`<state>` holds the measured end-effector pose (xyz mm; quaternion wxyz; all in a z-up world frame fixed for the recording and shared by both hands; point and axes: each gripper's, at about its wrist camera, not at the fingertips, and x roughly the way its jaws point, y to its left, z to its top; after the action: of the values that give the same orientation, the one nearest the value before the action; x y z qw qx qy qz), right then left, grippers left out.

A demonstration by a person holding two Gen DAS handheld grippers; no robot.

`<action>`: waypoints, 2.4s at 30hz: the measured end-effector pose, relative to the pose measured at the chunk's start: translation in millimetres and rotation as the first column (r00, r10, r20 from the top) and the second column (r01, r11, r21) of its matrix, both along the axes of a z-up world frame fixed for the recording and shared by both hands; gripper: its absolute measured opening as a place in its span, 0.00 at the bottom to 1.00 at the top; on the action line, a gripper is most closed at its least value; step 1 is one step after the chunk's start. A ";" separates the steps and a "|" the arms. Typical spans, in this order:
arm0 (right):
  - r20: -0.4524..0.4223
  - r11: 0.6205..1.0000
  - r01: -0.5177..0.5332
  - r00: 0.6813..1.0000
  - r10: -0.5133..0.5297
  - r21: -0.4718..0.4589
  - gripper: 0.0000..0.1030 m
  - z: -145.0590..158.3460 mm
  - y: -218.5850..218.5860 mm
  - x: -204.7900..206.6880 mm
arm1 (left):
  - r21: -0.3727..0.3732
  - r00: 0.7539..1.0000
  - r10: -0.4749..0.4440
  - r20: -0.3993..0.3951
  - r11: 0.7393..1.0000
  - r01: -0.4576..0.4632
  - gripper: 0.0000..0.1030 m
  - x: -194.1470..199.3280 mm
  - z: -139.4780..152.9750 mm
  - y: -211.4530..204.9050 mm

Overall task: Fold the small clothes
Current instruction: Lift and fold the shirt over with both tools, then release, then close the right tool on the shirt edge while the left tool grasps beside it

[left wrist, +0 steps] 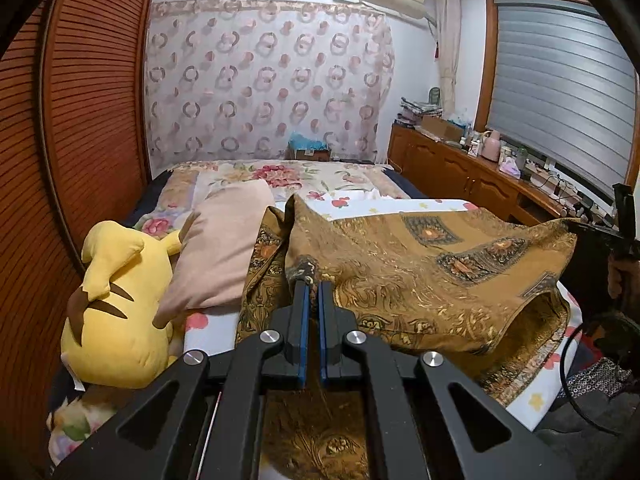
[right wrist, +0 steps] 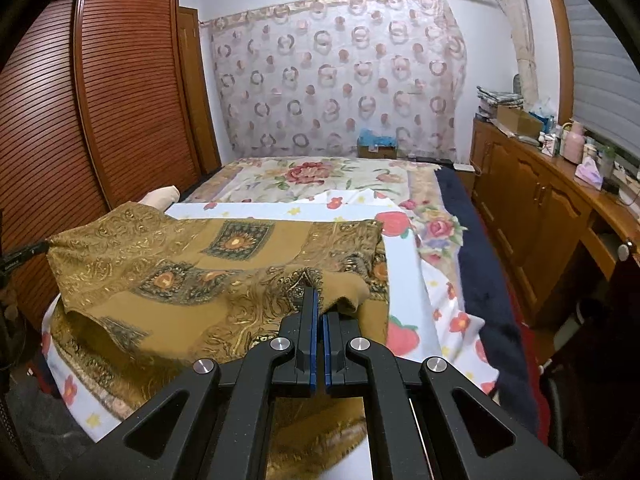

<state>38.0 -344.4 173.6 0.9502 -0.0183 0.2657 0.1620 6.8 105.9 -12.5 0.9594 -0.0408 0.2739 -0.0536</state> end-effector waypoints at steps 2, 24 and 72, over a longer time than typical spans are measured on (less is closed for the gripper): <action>0.000 1.000 0.003 1.000 -0.003 -0.007 0.02 2.6 -0.4 -3.7 | 0.009 1.000 -0.004 0.007 1.000 0.003 0.05 -7.0 3.0 -0.7; -0.094 0.992 0.031 0.995 -0.042 -0.123 0.21 -28.6 26.0 -0.7 | 0.031 0.996 0.060 -0.063 0.998 -0.058 0.63 -9.8 -31.6 9.6; -0.019 0.988 0.011 1.000 -0.014 -0.155 0.26 -46.8 49.3 -1.1 | 0.030 0.955 0.128 -0.268 0.992 -0.124 0.68 25.1 -105.2 25.7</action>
<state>37.0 -295.2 126.8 0.9442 -0.0886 0.2872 0.1349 32.0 131.6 -117.7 0.9148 -0.0591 0.3992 0.0155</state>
